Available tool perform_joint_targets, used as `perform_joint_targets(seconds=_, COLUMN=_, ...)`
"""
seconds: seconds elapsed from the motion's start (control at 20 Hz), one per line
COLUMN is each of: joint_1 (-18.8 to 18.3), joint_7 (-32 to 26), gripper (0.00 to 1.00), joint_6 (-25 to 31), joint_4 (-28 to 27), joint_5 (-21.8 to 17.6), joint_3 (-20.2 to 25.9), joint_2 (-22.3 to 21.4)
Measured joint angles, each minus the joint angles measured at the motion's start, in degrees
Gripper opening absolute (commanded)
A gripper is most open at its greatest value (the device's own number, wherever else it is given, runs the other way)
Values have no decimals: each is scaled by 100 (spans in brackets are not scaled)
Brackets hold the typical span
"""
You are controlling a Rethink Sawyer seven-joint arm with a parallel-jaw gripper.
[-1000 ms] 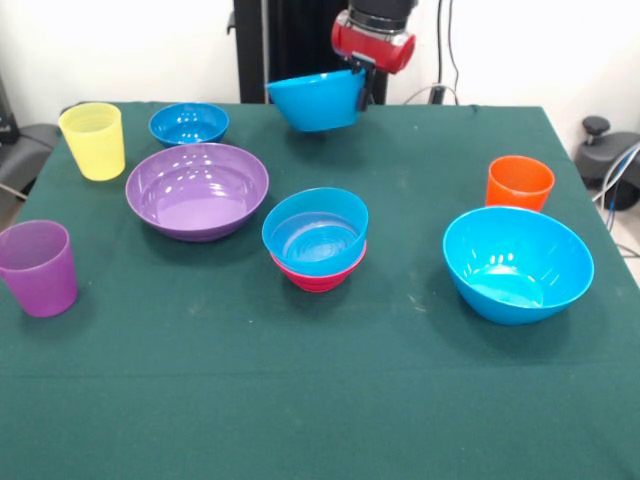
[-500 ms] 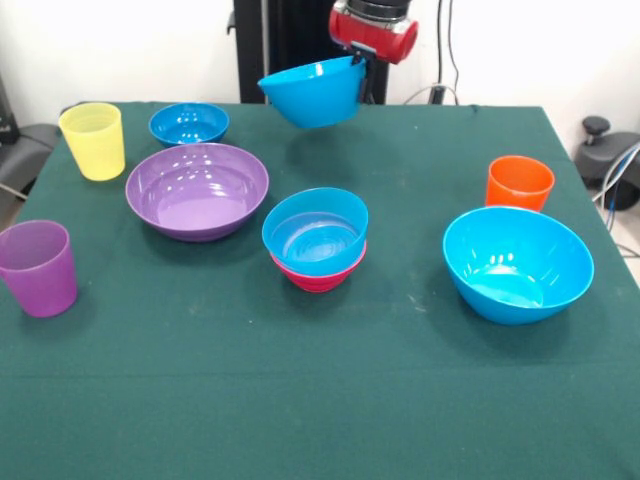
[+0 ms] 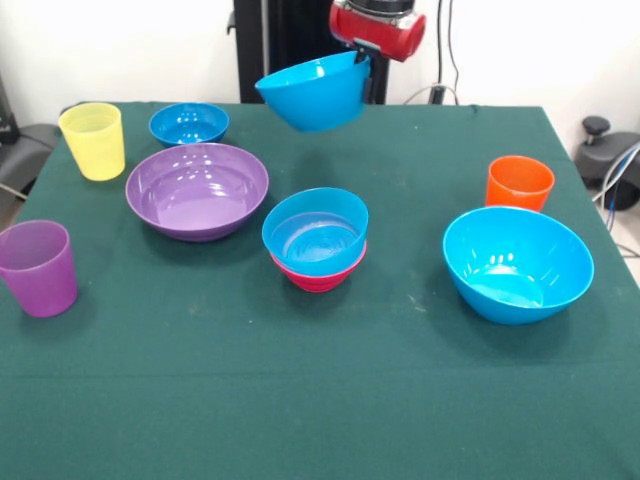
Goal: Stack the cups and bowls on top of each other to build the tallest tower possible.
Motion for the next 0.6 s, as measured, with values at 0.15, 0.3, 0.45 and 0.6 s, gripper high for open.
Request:
perform_joint_targets(seconds=0.15, joint_1=-99, joint_7=0, gripper=0, joint_6=236, joint_4=-148, joint_5=-51, joint_3=144, joint_2=-75)
perform_joint_targets(seconds=0.3, joint_1=-199, joint_7=0, gripper=0, joint_6=526, joint_4=-274, joint_5=-123, joint_3=317, joint_2=-235)
perform_joint_targets(seconds=0.45, joint_1=-244, joint_7=-1, gripper=0, joint_6=688, joint_4=-288, joint_5=-125, joint_3=409, joint_2=-373)
perform_joint_targets(seconds=0.6, joint_1=-331, joint_7=-4, gripper=0, joint_6=1042, joint_4=-288, joint_5=-129, joint_3=591, joint_2=-698)
